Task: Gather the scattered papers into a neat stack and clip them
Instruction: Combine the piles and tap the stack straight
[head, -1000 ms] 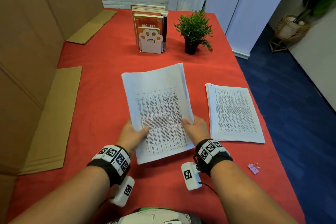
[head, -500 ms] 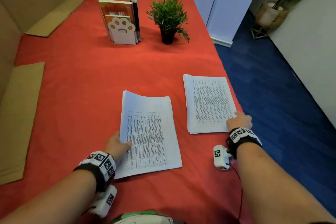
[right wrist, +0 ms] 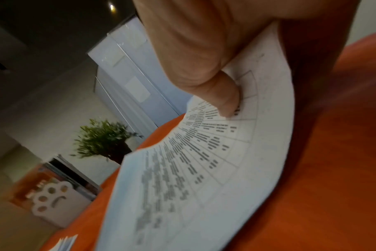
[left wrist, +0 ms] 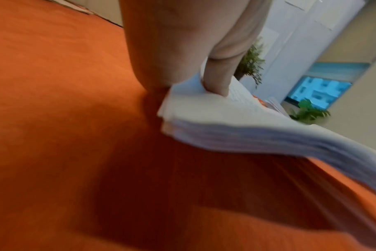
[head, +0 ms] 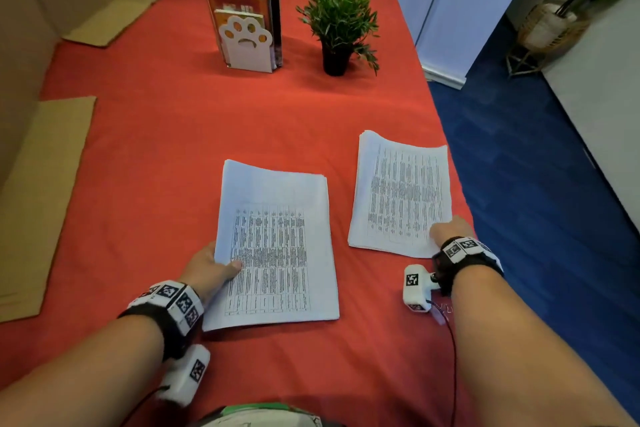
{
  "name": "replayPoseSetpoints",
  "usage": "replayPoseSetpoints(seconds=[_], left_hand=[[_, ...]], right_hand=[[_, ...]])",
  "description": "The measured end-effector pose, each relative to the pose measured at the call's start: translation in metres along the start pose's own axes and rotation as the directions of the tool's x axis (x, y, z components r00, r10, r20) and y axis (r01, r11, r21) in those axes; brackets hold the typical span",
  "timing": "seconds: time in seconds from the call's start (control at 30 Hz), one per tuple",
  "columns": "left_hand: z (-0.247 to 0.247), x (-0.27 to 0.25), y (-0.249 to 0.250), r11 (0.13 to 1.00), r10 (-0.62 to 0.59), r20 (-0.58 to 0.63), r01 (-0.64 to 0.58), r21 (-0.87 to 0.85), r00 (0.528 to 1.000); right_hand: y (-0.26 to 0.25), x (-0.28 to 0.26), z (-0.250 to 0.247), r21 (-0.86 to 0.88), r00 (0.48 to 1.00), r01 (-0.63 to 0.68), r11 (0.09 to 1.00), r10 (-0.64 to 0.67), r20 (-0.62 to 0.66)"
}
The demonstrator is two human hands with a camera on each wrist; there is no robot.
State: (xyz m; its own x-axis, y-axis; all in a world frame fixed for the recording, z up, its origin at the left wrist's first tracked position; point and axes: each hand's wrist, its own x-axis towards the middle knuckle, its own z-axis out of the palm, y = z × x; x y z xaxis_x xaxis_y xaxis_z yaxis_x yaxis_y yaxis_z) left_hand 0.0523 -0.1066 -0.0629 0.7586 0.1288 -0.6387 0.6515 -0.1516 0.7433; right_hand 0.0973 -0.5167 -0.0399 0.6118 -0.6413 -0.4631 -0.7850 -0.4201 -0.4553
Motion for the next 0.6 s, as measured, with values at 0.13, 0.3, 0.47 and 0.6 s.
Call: replayPoseSetpoints(seconds=[0.13,0.3,0.47,0.6], left_hand=[[-0.016,-0.004,0.011,0.976,0.051,-0.001,-0.050,-0.211,0.999],[-0.032,-0.007,0.026,0.962,0.115,0.029,-0.104,-0.252,0.993],[-0.037,-0.012,0.017,0.994,0.049,0.007,-0.049,-0.095,0.999],[-0.044,-0.014,0.005,0.996,0.022,-0.055,-0.017,0.084,0.998]], right_hand=[[-0.024,-0.026,0.000,0.174,0.978,0.204,0.963,-0.192,-0.081],[-0.039,-0.091,0.041,0.277,0.939,0.284,0.918,-0.324,0.114],[-0.015,-0.148,0.112,0.293,0.900,0.200,0.935,-0.294,0.322],[-0.001,-0.169,0.127,0.202,0.855,0.222,0.954,-0.290,0.430]])
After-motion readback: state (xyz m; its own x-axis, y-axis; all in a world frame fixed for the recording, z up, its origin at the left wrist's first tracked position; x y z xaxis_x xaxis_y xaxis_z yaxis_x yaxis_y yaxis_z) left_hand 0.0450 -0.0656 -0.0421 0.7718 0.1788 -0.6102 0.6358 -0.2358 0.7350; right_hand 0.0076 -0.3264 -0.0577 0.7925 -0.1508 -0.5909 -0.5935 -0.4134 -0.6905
